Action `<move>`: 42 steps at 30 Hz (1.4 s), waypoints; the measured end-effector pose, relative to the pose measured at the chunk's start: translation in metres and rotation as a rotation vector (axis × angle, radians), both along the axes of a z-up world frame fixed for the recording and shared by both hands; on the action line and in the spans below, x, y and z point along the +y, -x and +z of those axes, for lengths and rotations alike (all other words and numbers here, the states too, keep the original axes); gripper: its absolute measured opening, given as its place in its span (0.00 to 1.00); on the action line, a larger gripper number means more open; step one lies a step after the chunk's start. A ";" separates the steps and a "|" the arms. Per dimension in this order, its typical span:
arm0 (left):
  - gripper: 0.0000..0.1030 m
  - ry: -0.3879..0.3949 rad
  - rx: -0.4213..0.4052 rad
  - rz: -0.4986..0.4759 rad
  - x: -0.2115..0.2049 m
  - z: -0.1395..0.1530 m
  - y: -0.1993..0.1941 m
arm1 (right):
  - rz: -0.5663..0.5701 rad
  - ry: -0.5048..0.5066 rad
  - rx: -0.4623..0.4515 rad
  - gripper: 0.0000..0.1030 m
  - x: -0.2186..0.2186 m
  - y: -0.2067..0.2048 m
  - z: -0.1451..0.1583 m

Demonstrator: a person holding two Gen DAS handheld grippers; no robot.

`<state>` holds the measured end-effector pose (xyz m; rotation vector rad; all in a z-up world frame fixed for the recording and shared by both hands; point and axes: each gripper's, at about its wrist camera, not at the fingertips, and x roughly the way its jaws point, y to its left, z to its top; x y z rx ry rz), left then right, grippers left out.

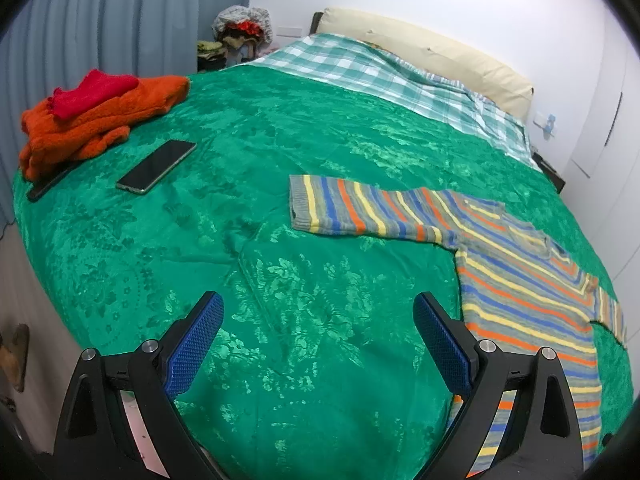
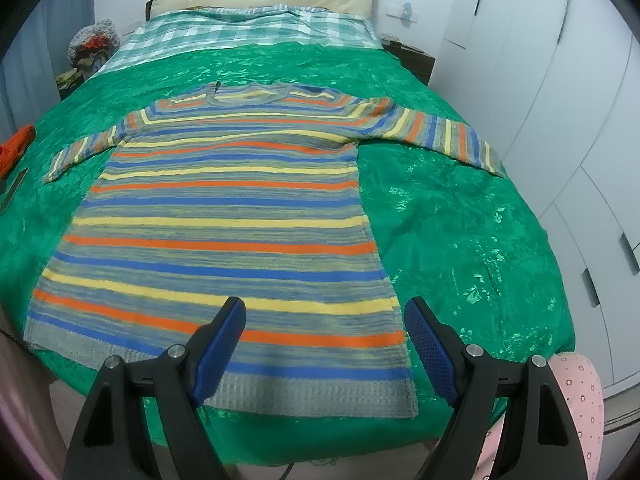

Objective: Fold small clothes

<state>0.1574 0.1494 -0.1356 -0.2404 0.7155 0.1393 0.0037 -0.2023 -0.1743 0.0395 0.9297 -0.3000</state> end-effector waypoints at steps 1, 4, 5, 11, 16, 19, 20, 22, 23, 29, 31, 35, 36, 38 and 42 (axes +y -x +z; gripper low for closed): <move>0.94 0.002 0.001 0.002 0.000 0.000 0.000 | 0.002 0.001 0.000 0.79 0.000 0.000 0.000; 0.94 0.003 0.000 0.004 0.001 0.001 0.000 | 0.004 0.000 -0.002 0.79 0.002 0.000 0.000; 0.94 0.003 0.001 0.003 0.001 0.000 0.000 | 0.003 0.000 -0.001 0.79 0.002 0.000 0.000; 0.94 -0.002 0.003 0.000 0.001 0.000 0.000 | 0.000 -0.004 0.001 0.79 0.001 0.000 -0.001; 0.94 0.000 0.006 0.000 0.001 -0.001 -0.001 | -0.003 -0.007 0.005 0.79 0.001 -0.001 -0.003; 0.94 0.002 0.006 0.001 0.002 -0.001 -0.001 | -0.002 -0.007 0.004 0.79 0.001 -0.001 -0.003; 0.94 0.002 0.006 0.001 0.002 -0.002 -0.002 | -0.002 -0.006 0.004 0.79 0.001 -0.001 -0.003; 0.94 0.002 0.006 0.001 0.002 -0.002 -0.002 | 0.001 -0.006 0.004 0.79 0.001 0.000 -0.003; 0.94 0.002 0.006 0.001 0.002 -0.002 -0.002 | 0.002 -0.005 0.005 0.79 0.001 0.000 -0.004; 0.94 0.001 0.006 0.001 0.002 -0.002 -0.002 | 0.001 -0.005 0.003 0.79 0.001 0.000 -0.004; 0.94 0.002 0.007 0.001 0.002 -0.002 -0.002 | 0.001 -0.005 0.003 0.79 0.001 0.000 -0.004; 0.94 -0.001 0.006 0.001 0.002 -0.002 -0.002 | 0.001 -0.006 0.005 0.79 0.002 -0.001 -0.003; 0.94 -0.001 0.006 0.001 0.002 -0.002 -0.002 | 0.002 -0.006 0.004 0.79 0.002 -0.001 -0.003; 0.94 0.000 0.007 0.001 0.002 -0.002 -0.002 | 0.003 -0.007 0.004 0.79 0.002 -0.001 -0.003; 0.94 -0.003 0.007 0.001 0.002 -0.003 -0.002 | 0.003 -0.009 0.004 0.79 0.002 -0.001 -0.003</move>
